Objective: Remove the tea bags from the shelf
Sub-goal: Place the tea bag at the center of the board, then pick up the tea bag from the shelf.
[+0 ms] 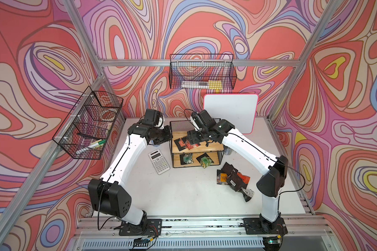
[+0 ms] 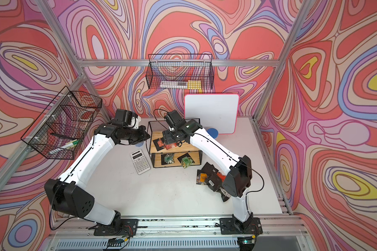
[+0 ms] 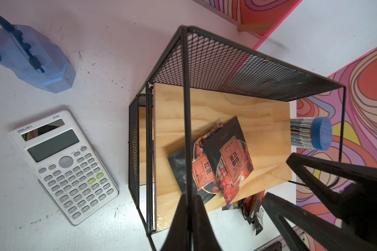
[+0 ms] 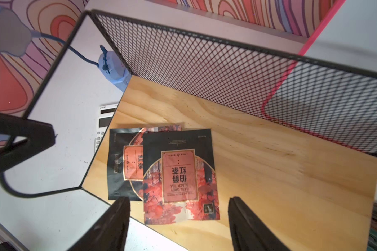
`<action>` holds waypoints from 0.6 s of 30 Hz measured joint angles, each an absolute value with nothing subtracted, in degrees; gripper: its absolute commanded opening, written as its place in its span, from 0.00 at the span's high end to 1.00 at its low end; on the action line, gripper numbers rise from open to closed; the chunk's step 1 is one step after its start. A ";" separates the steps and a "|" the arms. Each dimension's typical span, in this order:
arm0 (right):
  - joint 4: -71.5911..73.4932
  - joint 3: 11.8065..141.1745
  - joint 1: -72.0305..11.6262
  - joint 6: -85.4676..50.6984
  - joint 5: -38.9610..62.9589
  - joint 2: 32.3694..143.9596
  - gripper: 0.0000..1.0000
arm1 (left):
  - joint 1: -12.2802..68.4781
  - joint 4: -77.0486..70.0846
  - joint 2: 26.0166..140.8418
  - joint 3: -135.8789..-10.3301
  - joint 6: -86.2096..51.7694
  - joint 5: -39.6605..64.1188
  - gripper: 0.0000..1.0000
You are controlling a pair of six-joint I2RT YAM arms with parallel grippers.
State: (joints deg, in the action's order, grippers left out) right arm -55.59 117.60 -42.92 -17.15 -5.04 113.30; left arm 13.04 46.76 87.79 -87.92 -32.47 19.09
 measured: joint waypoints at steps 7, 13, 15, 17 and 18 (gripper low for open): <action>-59.94 124.90 -44.16 -15.49 -5.45 119.63 0.27 | 13.04 46.76 87.79 -87.92 -32.47 19.09 1.00; -62.78 129.01 -44.29 -15.00 -6.44 123.57 0.27 | 13.04 46.76 87.79 -87.92 -32.47 19.09 1.00; -63.46 129.01 -44.29 -15.00 -6.61 124.03 0.27 | 13.04 46.76 87.79 -87.92 -32.47 19.11 1.00; -63.92 128.75 -44.29 -15.03 -6.63 124.31 0.28 | 13.04 46.76 87.79 -87.92 -32.47 19.11 1.00; -63.96 128.42 -44.29 -15.07 -6.63 124.31 0.29 | 13.04 46.76 87.79 -87.92 -32.47 19.11 1.00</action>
State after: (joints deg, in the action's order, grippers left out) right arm -63.96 128.42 -44.29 -15.07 -6.63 124.31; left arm 13.04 46.76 87.79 -87.92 -32.47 19.11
